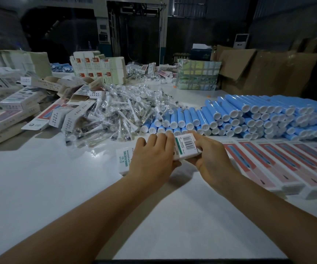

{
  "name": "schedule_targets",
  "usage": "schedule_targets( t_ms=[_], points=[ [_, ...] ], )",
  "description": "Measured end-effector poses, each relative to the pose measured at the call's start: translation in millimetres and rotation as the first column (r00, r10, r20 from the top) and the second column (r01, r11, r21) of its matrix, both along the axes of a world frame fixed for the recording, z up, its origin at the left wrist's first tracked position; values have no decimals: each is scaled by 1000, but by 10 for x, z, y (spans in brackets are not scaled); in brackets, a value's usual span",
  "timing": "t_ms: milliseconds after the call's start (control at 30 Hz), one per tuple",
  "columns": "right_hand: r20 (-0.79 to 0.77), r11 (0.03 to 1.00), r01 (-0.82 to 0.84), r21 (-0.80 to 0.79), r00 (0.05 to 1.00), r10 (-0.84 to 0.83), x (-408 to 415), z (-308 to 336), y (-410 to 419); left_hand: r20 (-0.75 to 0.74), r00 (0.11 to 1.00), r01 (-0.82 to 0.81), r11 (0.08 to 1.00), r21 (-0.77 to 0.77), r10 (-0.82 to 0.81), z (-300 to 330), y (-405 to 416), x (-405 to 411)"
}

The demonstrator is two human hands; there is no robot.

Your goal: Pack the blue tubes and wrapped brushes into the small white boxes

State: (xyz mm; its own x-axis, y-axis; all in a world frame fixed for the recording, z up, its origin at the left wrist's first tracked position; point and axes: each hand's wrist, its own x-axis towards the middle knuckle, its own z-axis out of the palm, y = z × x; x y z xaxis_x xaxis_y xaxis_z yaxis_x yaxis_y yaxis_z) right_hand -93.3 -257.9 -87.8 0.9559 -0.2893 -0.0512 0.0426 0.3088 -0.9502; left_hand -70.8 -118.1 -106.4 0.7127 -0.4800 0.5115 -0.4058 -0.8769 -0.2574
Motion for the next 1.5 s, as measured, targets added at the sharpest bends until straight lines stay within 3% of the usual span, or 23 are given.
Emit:
schedule_targets(
  t_ms=[67, 200, 400, 567, 700, 767, 900, 1100, 1200, 1267, 1300, 1367, 1433, 1500],
  points=[
    [21, 1000, 18, 9, 1000, -18, 9, -28, 25, 31, 1000, -3, 1000, 8, 3, 5, -10, -28],
    [83, 931, 84, -356, 995, -58, 30, -141, 65, 5, 1000, 21, 999, -47, -21, -10, -12, -9],
    [117, 903, 137, -406, 988, -97, 69, -186, 33, -49, 999, -18, 986, -168, 10, 14, -24, 37],
    [212, 727, 214, -652, 973, -96, 8, -223, 76, -32, 999, -34, 986, -161, 30, 6, -27, 56],
    [271, 650, 251, -718, 960, -71, -15, -238, 73, -37, 999, -32, 987, -159, 27, 11, -8, 59],
    [241, 673, 197, -713, 970, -29, -2, -232, 61, -46, 999, -32, 986, -162, 25, 28, 16, 72],
    [171, 844, 38, -536, 983, 64, 44, -191, 64, -47, 999, -24, 990, -140, 18, 41, 18, 66],
    [128, 872, -63, -485, 981, 142, 60, -180, 59, -79, 997, -27, 987, -159, 15, 16, 17, 106],
    [147, 861, -86, -501, 972, 183, 57, -148, 36, -164, 986, -13, 956, -293, -36, 145, 43, 153],
    [194, 858, -57, -511, 964, 179, 48, -128, 16, -248, 951, 27, 849, -527, -185, 286, 118, 177],
    [221, 853, -27, -521, 961, 165, 42, -116, 11, -261, 915, 51, 730, -682, -308, 349, 161, 184],
    [264, 825, 23, -565, 952, 153, 19, -90, 25, -265, 806, -51, 384, -922, -529, 453, 223, 173],
    [289, 797, 30, -604, 940, 183, -23, -55, 78, -306, 613, -378, 70, -923, -729, 514, 236, 146],
    [280, 776, -8, -631, 930, 237, -61, -32, 148, -229, 410, -653, -110, -749, -883, 488, 211, 127]
  ],
)
